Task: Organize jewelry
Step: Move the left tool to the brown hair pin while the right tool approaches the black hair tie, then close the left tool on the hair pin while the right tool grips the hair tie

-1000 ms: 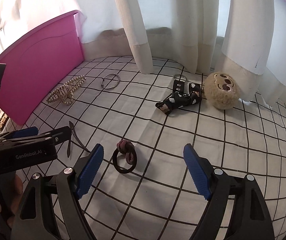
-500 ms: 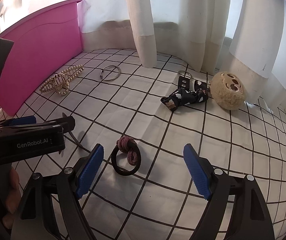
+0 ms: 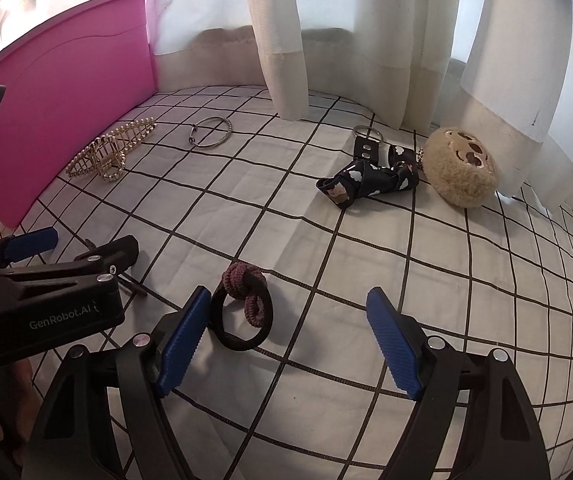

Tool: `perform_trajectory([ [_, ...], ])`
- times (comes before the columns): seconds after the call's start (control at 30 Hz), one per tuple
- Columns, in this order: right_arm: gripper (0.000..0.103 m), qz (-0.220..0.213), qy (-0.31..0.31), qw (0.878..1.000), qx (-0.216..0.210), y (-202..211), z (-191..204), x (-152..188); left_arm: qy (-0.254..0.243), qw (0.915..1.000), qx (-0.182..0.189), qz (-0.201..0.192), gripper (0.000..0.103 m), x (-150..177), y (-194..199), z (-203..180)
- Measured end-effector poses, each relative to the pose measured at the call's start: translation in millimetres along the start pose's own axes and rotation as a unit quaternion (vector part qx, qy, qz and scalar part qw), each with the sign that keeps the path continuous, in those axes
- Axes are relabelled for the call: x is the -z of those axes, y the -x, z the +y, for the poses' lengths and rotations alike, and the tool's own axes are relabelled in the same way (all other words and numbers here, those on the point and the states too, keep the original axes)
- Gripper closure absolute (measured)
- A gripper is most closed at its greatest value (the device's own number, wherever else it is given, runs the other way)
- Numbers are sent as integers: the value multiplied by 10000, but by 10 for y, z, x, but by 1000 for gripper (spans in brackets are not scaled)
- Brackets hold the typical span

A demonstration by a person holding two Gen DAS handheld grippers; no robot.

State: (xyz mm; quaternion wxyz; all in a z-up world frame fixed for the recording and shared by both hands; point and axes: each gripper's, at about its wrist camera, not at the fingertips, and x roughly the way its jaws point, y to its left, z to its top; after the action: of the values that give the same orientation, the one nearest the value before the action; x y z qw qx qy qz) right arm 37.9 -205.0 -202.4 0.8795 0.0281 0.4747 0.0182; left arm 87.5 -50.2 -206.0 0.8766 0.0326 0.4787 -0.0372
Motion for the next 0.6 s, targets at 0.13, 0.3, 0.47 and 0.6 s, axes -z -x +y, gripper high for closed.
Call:
perform_trajectory([
  [0.13,51,-74,184,9998,-77,31,71,5,-9,9999,13,-99,8,41,23,9],
  [0.3,59,-111,188,9996,-151,43,61,3,-2,9996,21,-266,23,106,102,51],
  [0.47,59,-129,217,9996,-149,44,68,-3,-67,9990,50,-444,41,202,190,69],
  [0.6,59,-130,207,9996,-160,51,66,-4,-77,9987,75,-506,76,223,235,63],
])
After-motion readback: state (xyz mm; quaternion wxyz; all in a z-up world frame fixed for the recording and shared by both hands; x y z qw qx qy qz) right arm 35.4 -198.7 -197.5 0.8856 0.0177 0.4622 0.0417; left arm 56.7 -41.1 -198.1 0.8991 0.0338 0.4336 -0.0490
